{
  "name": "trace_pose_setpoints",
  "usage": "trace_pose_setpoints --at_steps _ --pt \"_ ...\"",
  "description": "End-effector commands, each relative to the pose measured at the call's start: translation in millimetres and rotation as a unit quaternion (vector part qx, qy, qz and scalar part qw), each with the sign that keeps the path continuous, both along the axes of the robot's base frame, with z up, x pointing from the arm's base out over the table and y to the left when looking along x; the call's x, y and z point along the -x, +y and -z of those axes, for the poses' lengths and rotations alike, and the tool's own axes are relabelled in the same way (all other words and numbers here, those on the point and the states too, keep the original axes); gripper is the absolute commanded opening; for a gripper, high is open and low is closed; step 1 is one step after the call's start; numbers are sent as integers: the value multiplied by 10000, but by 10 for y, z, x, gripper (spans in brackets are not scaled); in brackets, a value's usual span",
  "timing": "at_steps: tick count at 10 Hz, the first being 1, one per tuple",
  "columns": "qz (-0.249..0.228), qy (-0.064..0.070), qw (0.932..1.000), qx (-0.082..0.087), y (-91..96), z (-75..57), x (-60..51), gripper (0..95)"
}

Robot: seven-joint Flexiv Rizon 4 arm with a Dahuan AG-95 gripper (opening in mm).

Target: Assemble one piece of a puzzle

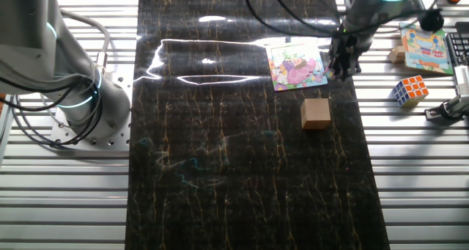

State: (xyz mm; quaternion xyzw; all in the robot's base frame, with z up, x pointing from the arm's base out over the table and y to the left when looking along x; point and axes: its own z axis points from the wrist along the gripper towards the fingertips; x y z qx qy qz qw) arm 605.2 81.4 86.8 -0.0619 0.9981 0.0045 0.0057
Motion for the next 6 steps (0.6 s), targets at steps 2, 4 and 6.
trace_pose_setpoints --at_steps 2,4,6 --pt "-24 -17 10000 5 28 100 -4 190" --pt "-21 -22 10000 8 48 193 3 190" --pt "-2 -28 10000 -4 101 306 26 190"
